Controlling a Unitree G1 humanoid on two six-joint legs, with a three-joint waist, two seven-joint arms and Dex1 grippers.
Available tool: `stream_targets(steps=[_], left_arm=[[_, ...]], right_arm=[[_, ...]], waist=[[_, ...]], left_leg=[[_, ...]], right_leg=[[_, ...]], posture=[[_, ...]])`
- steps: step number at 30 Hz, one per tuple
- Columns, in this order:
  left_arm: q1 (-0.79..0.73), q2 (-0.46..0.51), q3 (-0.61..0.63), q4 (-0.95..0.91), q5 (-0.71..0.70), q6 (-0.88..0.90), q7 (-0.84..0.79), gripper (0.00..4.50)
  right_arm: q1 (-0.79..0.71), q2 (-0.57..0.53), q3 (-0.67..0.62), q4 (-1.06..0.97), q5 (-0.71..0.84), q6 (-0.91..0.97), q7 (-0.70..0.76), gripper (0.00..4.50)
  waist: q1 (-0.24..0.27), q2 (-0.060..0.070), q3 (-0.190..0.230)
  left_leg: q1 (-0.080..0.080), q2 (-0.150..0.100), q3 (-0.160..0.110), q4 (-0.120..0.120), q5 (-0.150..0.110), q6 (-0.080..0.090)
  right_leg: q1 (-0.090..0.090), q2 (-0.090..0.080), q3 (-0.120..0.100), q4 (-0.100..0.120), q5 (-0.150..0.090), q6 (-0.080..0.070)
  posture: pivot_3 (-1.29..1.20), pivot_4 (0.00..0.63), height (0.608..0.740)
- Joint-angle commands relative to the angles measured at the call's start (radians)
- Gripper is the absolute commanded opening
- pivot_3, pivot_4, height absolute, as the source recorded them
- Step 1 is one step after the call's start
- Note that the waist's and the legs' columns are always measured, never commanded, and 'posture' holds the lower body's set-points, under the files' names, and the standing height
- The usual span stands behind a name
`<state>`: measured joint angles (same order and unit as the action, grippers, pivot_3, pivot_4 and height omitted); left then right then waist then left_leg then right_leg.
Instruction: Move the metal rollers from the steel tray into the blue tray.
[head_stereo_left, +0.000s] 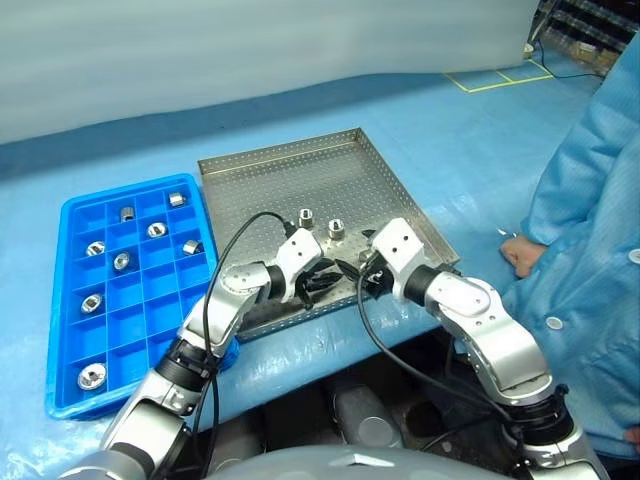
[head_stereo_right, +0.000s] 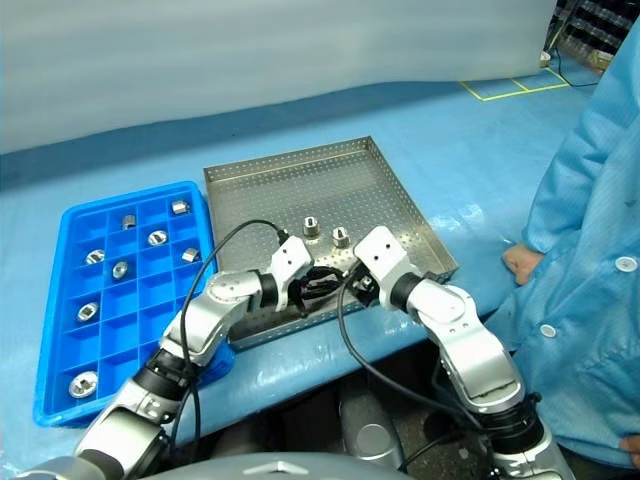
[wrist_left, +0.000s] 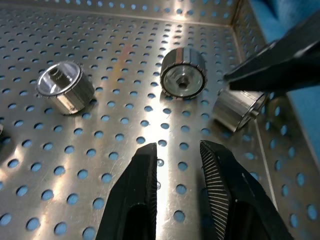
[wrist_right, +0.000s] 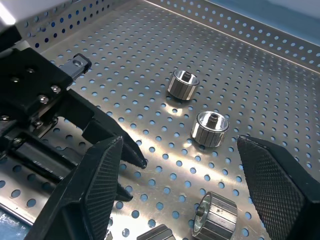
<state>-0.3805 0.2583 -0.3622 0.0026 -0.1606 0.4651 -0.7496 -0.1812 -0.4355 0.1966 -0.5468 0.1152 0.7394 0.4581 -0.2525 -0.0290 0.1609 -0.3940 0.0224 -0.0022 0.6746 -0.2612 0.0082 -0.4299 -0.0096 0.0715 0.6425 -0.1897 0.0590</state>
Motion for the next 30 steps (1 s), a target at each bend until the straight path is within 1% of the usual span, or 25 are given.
stream_targets(steps=[1, 2, 5, 10, 15, 20, 22, 26, 29, 30], left_arm=[[-0.051, -0.044, 0.017, 0.032, 0.037, -0.042, 0.071, 1.44], [-0.064, -0.056, 0.025, 0.059, 0.065, -0.051, 0.120, 1.44], [-0.092, -0.091, 0.068, 0.113, 0.086, -0.058, 0.211, 1.44], [-0.139, -0.118, 0.120, 0.173, 0.106, -0.077, 0.298, 1.44], [-0.176, -0.147, 0.162, 0.224, 0.109, -0.098, 0.353, 1.44], [-0.215, -0.172, 0.192, 0.292, 0.130, -0.085, 0.430, 1.44], [-0.245, -0.184, 0.199, 0.350, 0.147, -0.073, 0.474, 1.44], [-0.310, -0.200, 0.211, 0.481, 0.191, -0.116, 0.562, 1.44], [-0.338, -0.211, 0.208, 0.539, 0.194, -0.125, 0.559, 2.01], [-0.346, -0.217, 0.210, 0.555, 0.191, -0.125, 0.557, 2.34]], right_arm=[[-0.023, 0.008, -0.040, -0.022, 0.005, -0.018, -0.017, 3.83], [-0.025, 0.010, -0.043, -0.020, 0.005, -0.018, -0.021, 3.83], [-0.022, 0.015, -0.049, -0.020, 0.002, -0.021, -0.032, 3.83], [-0.024, 0.026, -0.056, -0.015, 0.002, -0.022, -0.051, 3.83], [-0.026, 0.030, -0.049, -0.005, -0.004, -0.027, -0.059, 3.83], [-0.023, 0.038, -0.045, -0.003, -0.005, -0.033, -0.058, 3.83], [-0.023, 0.043, -0.041, -0.001, -0.006, -0.036, -0.058, 3.83], [-0.022, 0.054, -0.042, 0.007, -0.011, -0.040, -0.063, 3.83], [-0.016, 0.057, -0.037, 0.006, -0.013, -0.041, -0.063, 3.83], [-0.013, 0.059, -0.035, 0.004, -0.013, -0.042, -0.063, 3.83]], waist=[[0.001, 0.000, 0.000], [0.001, 0.000, 0.000], [-0.002, 0.000, 0.000], [-0.005, 0.000, 0.000], [-0.005, 0.000, 0.000], [-0.005, 0.000, 0.000], [-0.006, 0.000, 0.000], [-0.009, 0.000, 0.000], [-0.015, 0.000, 0.000], [-0.016, 0.000, 0.000]], left_leg=[[0.000, 0.000, 0.000, 0.000, 0.000, 0.000], [0.000, 0.000, 0.000, 0.000, 0.000, 0.000], [0.001, 0.000, 0.000, 0.000, 0.000, 0.000], [0.000, 0.000, 0.000, 0.000, 0.000, 0.000], [0.000, -0.001, 0.000, 0.000, 0.000, 0.000], [-0.001, -0.001, 0.000, 0.000, 0.000, 0.000], [0.000, -0.001, 0.000, 0.000, 0.000, 0.000], [0.000, -0.001, 0.000, 0.000, 0.000, 0.000], [-0.001, -0.001, 0.000, -0.001, 0.000, 0.000], [-0.001, -0.001, 0.000, -0.001, 0.000, 0.000]], right_leg=[[0.000, 0.000, 0.000, 0.000, 0.000, 0.000], [0.000, 0.000, 0.000, 0.000, 0.000, 0.000], [0.001, 0.000, 0.000, 0.000, 0.000, 0.001], [0.000, 0.001, 0.000, 0.000, 0.001, 0.002], [0.000, 0.000, 0.000, 0.000, 0.001, 0.002], [0.000, 0.000, 0.000, -0.001, 0.002, 0.003], [0.000, 0.000, 0.000, 0.000, 0.002, 0.003], [0.000, 0.000, 0.000, -0.001, 0.002, 0.004], [0.000, 0.000, 0.000, -0.001, 0.002, 0.004], [0.000, 0.000, 0.000, -0.001, 0.002, 0.004]], posture=[[-0.27, 0.150, 0.740], [-0.29, 0.150, 0.740], [-0.29, 0.150, 0.740], [-0.29, 0.150, 0.740], [-0.29, 0.150, 0.740], [-0.30, 0.150, 0.740], [-0.30, 0.150, 0.740], [-0.31, 0.150, 0.740], [-0.32, 0.150, 0.740], [-0.32, 0.150, 0.740]])
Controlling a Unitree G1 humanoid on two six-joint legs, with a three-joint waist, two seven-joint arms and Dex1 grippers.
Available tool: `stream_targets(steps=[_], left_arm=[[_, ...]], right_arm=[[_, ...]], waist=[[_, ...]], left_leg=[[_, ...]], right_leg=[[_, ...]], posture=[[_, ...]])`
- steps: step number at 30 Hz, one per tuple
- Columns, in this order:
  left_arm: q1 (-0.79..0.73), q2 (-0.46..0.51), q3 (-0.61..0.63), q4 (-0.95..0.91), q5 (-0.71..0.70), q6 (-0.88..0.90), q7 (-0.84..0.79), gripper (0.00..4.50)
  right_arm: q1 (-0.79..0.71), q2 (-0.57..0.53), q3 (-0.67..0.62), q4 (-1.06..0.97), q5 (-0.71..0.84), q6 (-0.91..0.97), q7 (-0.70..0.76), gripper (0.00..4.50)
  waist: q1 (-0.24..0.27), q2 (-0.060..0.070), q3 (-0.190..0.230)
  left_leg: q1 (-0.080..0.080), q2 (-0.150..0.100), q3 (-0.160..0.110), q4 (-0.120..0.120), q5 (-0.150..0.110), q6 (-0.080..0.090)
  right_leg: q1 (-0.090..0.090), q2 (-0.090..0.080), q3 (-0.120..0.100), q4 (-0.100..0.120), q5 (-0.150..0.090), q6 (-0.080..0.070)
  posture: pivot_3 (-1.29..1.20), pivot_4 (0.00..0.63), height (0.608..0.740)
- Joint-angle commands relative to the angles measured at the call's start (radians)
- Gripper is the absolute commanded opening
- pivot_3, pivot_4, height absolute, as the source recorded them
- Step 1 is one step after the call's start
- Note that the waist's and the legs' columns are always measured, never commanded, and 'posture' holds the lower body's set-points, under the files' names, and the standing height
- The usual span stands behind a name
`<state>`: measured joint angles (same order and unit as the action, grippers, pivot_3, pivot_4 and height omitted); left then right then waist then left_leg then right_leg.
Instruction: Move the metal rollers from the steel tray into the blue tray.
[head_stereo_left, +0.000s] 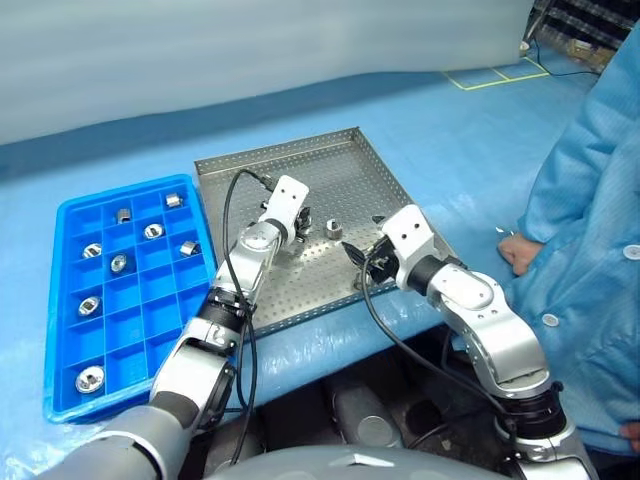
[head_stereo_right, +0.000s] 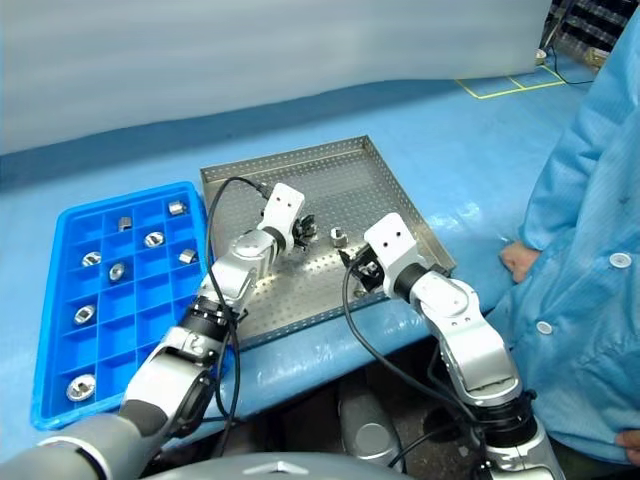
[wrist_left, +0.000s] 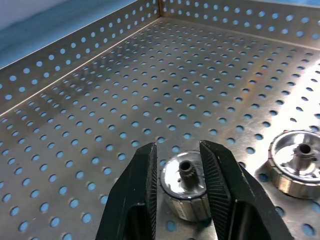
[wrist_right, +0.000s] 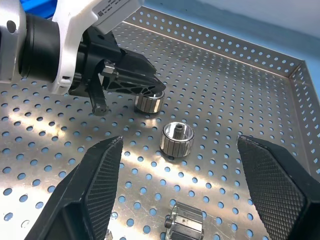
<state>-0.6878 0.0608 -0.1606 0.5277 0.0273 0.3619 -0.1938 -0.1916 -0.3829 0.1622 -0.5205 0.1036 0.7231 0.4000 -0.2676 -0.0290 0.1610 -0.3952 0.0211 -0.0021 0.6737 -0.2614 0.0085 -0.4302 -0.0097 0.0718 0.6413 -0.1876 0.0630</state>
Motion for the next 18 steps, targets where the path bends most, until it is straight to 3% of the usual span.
stream_targets(steps=[1, 4, 14, 18], left_arm=[[-0.046, -0.026, 0.010, 0.044, 0.002, -0.024, 0.002, 2.63], [-0.067, -0.039, 0.030, 0.088, -0.003, -0.028, 0.019, 3.64], [-0.096, -0.041, 0.037, 0.174, 0.041, 0.015, 0.091, 3.64], [-0.089, -0.042, 0.050, 0.165, 0.026, 0.008, 0.077, 2.71]], right_arm=[[0.000, 0.007, 0.002, -0.025, -0.001, -0.026, -0.006, 3.83], [0.005, 0.010, 0.004, -0.028, -0.002, -0.027, -0.009, 3.83], [0.014, 0.016, -0.003, -0.024, -0.002, -0.034, -0.023, 3.83], [0.010, 0.019, -0.001, -0.014, -0.003, -0.040, -0.024, 3.83]], waist=[[-0.003, 0.000, 0.000], [-0.012, 0.000, 0.000], [-0.040, 0.000, 0.000], [-0.044, 0.000, 0.000]], left_leg=[[0.000, 0.000, 0.000, 0.000, 0.000, 0.000], [0.000, 0.000, 0.000, 0.000, 0.000, 0.000], [0.000, 0.000, 0.000, 0.000, 0.000, 0.000], [0.000, 0.000, 0.000, 0.000, 0.000, 0.000]], right_leg=[[0.000, 0.000, 0.000, 0.000, 0.000, 0.000], [0.000, 0.000, 0.000, 0.000, 0.000, 0.000], [0.000, 0.000, 0.000, 0.000, 0.000, 0.001], [0.000, 0.000, 0.000, 0.000, 0.000, 0.001]], posture=[[-0.33, 0.150, 0.740], [-0.33, 0.150, 0.740], [-0.34, 0.150, 0.740], [-0.33, 0.150, 0.740]])
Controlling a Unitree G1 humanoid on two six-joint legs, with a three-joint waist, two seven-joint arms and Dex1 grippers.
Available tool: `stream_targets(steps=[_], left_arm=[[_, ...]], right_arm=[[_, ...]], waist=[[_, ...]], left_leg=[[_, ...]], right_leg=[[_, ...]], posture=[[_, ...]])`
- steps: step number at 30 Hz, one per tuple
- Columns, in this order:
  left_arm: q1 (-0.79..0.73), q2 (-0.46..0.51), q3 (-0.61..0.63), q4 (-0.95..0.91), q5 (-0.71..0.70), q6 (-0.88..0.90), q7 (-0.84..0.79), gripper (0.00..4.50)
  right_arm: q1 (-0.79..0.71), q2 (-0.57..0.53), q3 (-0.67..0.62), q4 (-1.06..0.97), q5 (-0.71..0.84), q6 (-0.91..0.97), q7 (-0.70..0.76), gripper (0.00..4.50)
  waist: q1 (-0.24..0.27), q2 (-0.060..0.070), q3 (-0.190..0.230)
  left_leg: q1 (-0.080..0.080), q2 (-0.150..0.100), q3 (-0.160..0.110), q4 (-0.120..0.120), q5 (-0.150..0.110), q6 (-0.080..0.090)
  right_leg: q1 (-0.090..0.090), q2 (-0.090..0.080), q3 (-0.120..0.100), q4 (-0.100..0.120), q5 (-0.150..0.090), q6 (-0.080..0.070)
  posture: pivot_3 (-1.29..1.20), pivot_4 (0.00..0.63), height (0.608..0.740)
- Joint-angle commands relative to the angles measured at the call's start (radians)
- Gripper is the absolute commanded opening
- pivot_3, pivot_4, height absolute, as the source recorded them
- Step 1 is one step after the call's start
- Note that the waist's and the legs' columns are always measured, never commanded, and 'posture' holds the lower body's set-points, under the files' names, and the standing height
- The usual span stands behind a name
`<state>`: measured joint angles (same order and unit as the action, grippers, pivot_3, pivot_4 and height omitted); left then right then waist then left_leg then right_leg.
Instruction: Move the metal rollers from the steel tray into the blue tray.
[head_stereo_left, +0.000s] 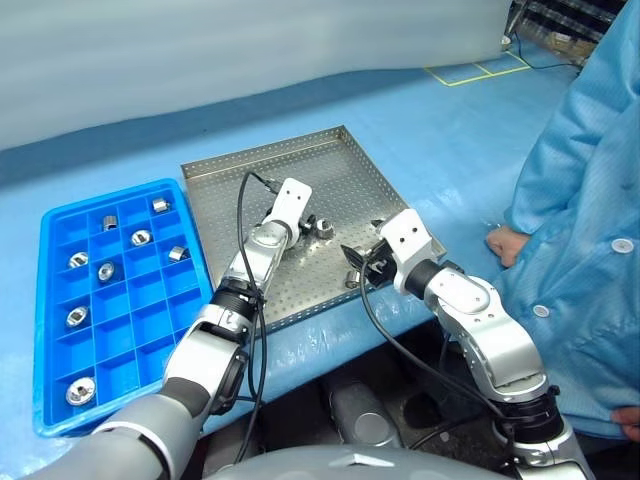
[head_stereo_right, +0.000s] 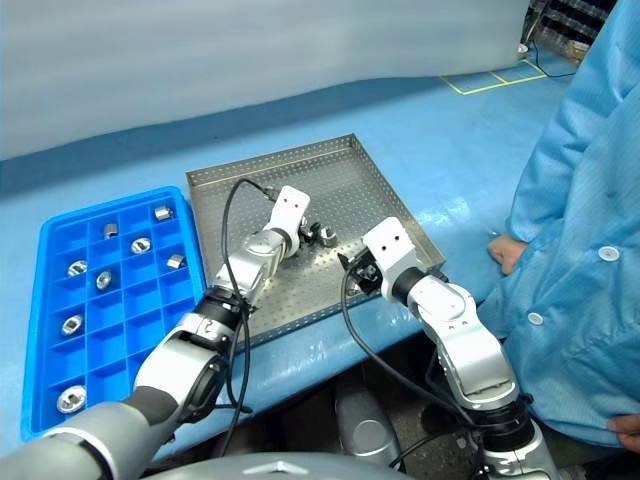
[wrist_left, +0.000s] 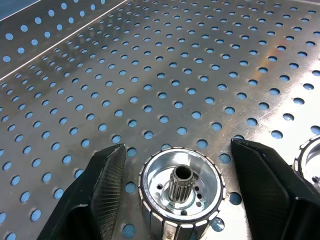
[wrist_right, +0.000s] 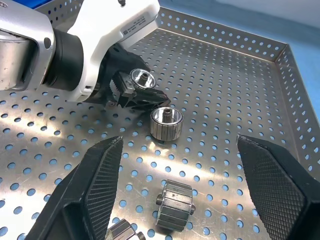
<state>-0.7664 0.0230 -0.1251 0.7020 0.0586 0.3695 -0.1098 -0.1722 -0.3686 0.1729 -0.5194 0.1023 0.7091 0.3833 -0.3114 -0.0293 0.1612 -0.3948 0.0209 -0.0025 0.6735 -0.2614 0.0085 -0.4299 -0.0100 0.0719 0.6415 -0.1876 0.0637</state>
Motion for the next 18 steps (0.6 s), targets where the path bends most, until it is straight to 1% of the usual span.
stream_targets(steps=[1, 3, 4, 10, 14, 16, 18], left_arm=[[-0.008, -0.004, 0.015, -0.017, -0.010, -0.003, -0.018, 2.41], [0.004, -0.004, 0.014, -0.048, -0.029, -0.002, -0.065, 1.79], [0.013, -0.002, 0.013, -0.077, -0.040, 0.005, -0.091, 1.72], [0.061, 0.017, 0.063, -0.224, -0.113, 0.039, -0.162, 1.72], [0.096, 0.025, 0.137, -0.357, -0.221, 0.090, -0.217, 1.72], [0.119, 0.046, 0.157, -0.430, -0.248, 0.121, -0.231, 1.72], [0.159, 0.096, 0.167, -0.534, -0.263, 0.164, -0.253, 1.72]], right_arm=[[-0.010, 0.006, -0.011, -0.014, -0.002, -0.028, -0.007, 3.83], [-0.012, 0.006, -0.009, -0.010, -0.001, -0.032, -0.006, 3.83], [-0.013, 0.007, -0.007, -0.008, -0.002, -0.033, -0.005, 3.83], [-0.015, 0.009, 0.007, 0.005, -0.004, -0.042, 0.001, 3.83], [-0.014, 0.007, 0.015, 0.013, -0.004, -0.049, 0.007, 3.83], [-0.015, 0.008, 0.017, 0.015, -0.003, -0.051, 0.009, 3.83], [-0.016, 0.008, 0.022, 0.018, 0.003, -0.053, 0.019, 3.83]], waist=[[-0.001, 0.000, 0.000], [-0.001, 0.000, 0.000], [-0.001, 0.000, 0.000], [0.000, 0.000, 0.000], [0.002, 0.000, 0.000], [0.002, 0.000, 0.000], [0.000, 0.000, 0.000]], left_leg=[[0.000, 0.000, 0.000, 0.000, 0.000, 0.000], [0.000, 0.000, 0.000, 0.000, 0.000, 0.000], [0.000, 0.000, 0.000, 0.000, 0.000, 0.000], [-0.001, 0.000, 0.000, -0.001, 0.000, 0.000], [0.000, 0.000, 0.000, -0.001, 0.000, 0.000], [0.000, 0.000, 0.000, -0.001, 0.000, 0.000], [0.000, 0.000, 0.000, -0.001, 0.000, 0.000]], right_leg=[[0.000, 0.000, 0.000, 0.000, 0.000, 0.000], [0.000, 0.000, 0.000, 0.000, 0.000, 0.000], [0.000, 0.000, 0.000, 0.000, 0.000, 0.000], [-0.001, 0.000, 0.000, 0.000, 0.000, 0.000], [-0.001, 0.000, 0.001, 0.000, 0.000, 0.000], [-0.001, 0.000, 0.001, 0.000, 0.000, 0.000], [-0.001, 0.000, 0.001, 0.000, 0.000, 0.000]], posture=[[-0.33, 0.150, 0.740], [-0.32, 0.150, 0.740], [-0.32, 0.150, 0.740], [-0.31, 0.150, 0.740], [-0.31, 0.150, 0.740], [-0.31, 0.150, 0.740], [-0.30, 0.150, 0.740]])
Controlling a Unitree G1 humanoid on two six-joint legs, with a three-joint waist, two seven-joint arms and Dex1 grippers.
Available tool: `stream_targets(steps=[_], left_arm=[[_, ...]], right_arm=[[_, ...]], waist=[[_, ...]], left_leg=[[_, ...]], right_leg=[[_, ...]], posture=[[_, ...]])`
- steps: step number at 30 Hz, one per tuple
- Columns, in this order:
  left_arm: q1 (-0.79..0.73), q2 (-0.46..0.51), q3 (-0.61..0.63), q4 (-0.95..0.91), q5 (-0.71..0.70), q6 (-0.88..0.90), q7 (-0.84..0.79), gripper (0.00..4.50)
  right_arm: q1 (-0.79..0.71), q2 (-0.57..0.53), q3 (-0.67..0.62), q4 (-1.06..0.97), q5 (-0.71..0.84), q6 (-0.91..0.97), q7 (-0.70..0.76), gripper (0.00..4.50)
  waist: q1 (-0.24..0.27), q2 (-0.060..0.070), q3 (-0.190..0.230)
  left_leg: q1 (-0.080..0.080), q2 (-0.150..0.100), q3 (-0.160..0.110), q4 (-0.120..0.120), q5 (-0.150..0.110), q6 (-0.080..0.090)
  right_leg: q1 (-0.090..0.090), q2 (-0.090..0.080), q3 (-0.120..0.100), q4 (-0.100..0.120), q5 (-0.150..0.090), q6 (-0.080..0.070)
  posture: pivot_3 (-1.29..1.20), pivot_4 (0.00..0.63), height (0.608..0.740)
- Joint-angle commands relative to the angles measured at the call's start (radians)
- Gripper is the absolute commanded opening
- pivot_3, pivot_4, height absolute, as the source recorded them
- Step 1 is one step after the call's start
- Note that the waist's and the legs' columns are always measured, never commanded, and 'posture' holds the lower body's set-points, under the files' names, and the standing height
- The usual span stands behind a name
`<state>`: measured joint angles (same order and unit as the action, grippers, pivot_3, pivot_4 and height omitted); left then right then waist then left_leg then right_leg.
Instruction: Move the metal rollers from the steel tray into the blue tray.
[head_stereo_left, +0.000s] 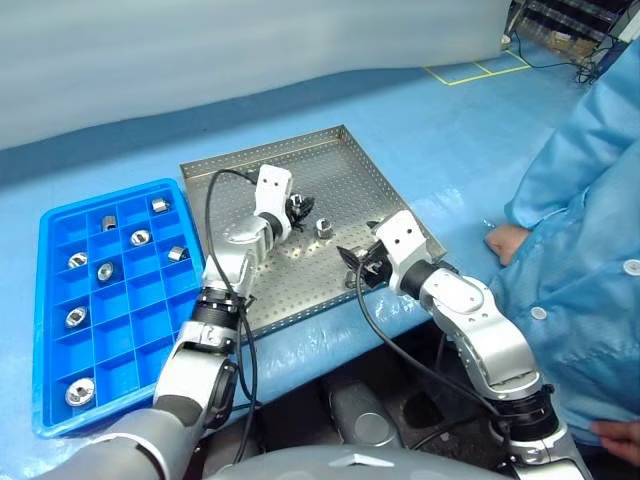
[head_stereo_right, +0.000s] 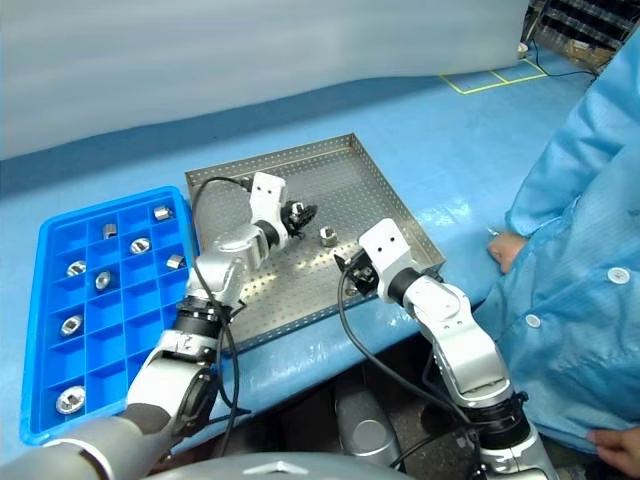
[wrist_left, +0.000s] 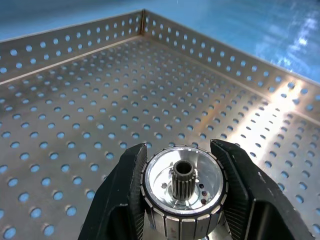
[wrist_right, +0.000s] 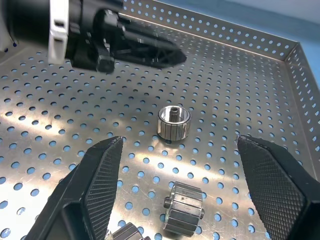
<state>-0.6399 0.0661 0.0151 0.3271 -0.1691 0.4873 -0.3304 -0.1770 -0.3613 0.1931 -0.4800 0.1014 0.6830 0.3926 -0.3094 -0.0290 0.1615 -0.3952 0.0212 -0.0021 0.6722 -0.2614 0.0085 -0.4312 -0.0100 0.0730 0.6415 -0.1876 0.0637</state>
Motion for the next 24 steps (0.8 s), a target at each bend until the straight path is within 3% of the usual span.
stream_targets(steps=[1, 7, 11, 16, 24], left_arm=[[0.059, 0.089, 0.022, -0.219, -0.039, 0.070, -0.049, 1.72], [0.280, 0.401, -0.031, -0.604, -0.006, 0.248, -0.164, 1.72], [0.453, 0.576, 0.074, -0.791, 0.026, 0.371, -0.141, 1.72], [0.607, 0.581, 0.220, -0.955, 0.031, 0.474, -0.069, 1.72], [0.749, 0.521, 0.269, -1.079, 0.021, 0.535, -0.029, 1.72]], right_arm=[[-0.011, -0.001, 0.006, -0.020, 0.011, -0.027, 0.021, 3.83], [-0.005, -0.040, 0.064, -0.043, 0.085, -0.055, 0.175, 3.83], [-0.034, 0.002, 0.082, -0.043, 0.153, -0.068, 0.226, 3.83], [-0.079, 0.025, 0.096, 0.019, 0.145, -0.079, 0.225, 3.83], [-0.119, 0.019, 0.118, 0.058, 0.143, -0.086, 0.244, 3.83]], waist=[[-0.004, 0.000, 0.000], [0.006, 0.001, 0.001], [0.025, 0.001, 0.001], [0.088, 0.000, 0.001], [0.196, -0.001, 0.001]], left_leg=[[0.000, 0.000, 0.000, 0.000, 0.000, 0.000], [0.003, 0.001, 0.000, -0.006, 0.000, -0.001], [0.002, 0.004, 0.000, -0.008, 0.000, -0.001], [-0.001, 0.006, 0.000, -0.008, 0.000, -0.001], [-0.002, 0.005, 0.001, -0.006, 0.001, -0.001]], right_leg=[[0.000, 0.000, 0.001, 0.000, 0.000, 0.000], [-0.001, 0.001, 0.001, 0.001, -0.002, -0.003], [-0.004, 0.001, 0.000, 0.001, -0.003, -0.005], [-0.007, 0.000, -0.001, 0.002, -0.003, -0.005], [-0.007, -0.001, -0.002, 0.002, -0.003, -0.006]], posture=[[-0.29, 0.150, 0.740], [-0.24, 0.150, 0.740], [-0.17, 0.150, 0.740], [-0.08, 0.150, 0.740], [-0.03, 0.150, 0.740]])
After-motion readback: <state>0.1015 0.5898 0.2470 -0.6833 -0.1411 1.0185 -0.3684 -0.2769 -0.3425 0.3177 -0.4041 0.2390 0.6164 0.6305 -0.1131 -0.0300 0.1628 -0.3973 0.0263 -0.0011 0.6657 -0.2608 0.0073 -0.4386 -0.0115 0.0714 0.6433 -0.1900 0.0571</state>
